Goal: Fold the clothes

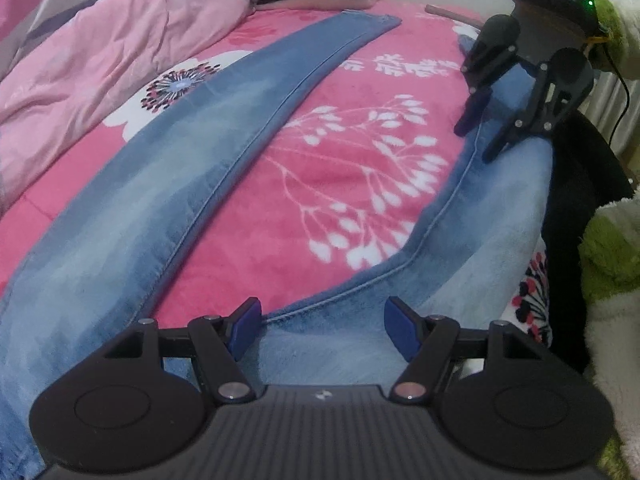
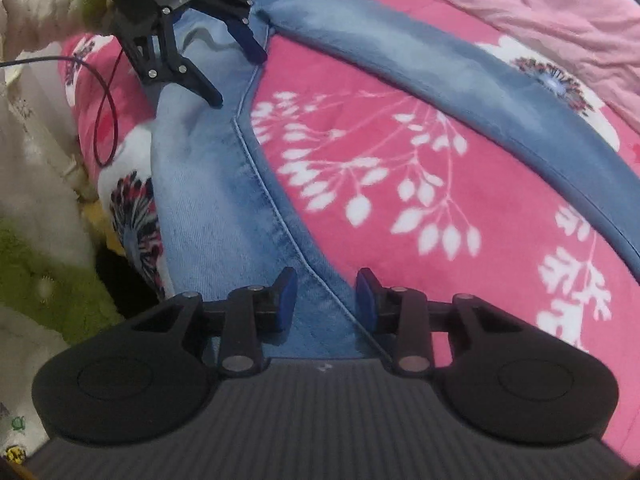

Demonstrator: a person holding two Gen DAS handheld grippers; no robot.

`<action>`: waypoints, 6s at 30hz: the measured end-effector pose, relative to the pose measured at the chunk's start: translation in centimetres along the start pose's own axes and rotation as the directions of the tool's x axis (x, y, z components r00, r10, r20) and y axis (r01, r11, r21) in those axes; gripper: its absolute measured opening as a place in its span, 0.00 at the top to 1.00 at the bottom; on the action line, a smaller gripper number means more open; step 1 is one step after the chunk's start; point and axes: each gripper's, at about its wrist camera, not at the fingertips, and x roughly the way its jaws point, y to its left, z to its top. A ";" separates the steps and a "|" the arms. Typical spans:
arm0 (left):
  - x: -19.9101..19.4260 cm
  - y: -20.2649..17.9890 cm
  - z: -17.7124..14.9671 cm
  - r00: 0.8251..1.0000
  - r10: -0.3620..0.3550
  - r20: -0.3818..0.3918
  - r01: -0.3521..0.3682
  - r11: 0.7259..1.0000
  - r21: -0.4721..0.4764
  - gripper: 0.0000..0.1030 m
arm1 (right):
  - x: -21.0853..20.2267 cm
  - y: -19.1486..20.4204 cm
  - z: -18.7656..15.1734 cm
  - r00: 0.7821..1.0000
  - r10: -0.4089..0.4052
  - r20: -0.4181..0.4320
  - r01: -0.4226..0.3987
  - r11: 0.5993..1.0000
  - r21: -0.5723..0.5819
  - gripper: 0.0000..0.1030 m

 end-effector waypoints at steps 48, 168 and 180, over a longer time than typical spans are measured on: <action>0.7 0.4 0.6 0.976 0.214 0.047 -0.216 0.975 0.055 0.94 | -2.5 -3.1 2.9 0.905 -0.391 0.168 0.399 0.917 -0.016 0.96; -15.1 -2.7 -21.9 0.772 0.631 -0.073 -0.152 0.072 -0.986 0.33 | 3.7 20.6 3.2 0.866 -0.323 0.380 0.377 0.923 -0.074 0.71; -14.5 -1.0 -25.9 0.731 0.683 -0.011 0.014 -0.032 -0.999 0.88 | 7.1 21.9 5.4 0.840 -0.403 0.364 0.509 0.819 -0.266 0.99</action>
